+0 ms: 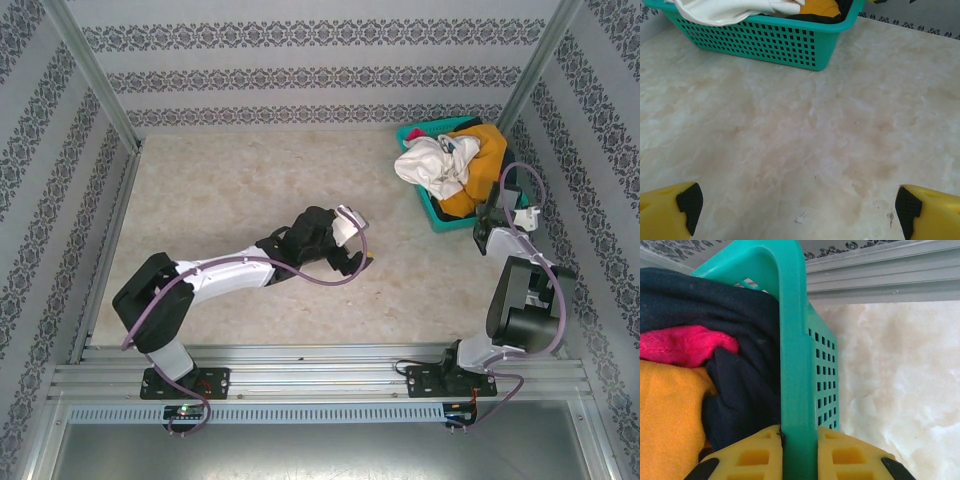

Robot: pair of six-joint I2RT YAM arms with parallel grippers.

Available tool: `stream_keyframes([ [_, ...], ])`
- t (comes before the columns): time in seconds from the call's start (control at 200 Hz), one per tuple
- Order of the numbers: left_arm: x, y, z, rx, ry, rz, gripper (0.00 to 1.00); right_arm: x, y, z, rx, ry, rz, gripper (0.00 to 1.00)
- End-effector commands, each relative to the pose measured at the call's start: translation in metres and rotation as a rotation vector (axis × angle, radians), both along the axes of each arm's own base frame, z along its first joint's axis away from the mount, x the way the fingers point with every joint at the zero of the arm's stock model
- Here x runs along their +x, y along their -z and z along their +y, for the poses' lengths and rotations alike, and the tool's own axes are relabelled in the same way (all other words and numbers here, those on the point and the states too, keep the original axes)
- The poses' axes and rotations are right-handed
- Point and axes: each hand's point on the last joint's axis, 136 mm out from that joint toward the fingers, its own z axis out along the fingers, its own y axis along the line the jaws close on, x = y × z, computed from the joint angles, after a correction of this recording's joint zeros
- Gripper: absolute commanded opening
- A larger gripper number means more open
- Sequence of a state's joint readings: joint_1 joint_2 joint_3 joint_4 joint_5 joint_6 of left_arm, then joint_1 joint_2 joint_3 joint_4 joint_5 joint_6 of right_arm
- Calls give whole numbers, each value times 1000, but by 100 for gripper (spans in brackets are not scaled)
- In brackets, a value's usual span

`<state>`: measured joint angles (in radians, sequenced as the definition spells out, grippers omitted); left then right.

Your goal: Fold and stack the t-shirts

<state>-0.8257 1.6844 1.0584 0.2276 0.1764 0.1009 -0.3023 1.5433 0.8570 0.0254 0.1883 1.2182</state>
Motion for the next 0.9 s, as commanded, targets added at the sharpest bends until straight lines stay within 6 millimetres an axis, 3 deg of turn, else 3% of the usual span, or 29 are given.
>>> stream_keyframes([
  [0.0,2,-24,-20,-117,13,-16,100,4,-3,-25,-17,113,-22,0],
  [0.285,2,-11,-27,-113,18,24,100,10,7,-46,-1,175,-19,0],
  [0.54,8,3,-30,-88,9,43,100,21,17,-49,15,171,-13,0],
  [0.894,14,7,-38,-77,14,50,100,34,17,-55,17,185,-29,0],
])
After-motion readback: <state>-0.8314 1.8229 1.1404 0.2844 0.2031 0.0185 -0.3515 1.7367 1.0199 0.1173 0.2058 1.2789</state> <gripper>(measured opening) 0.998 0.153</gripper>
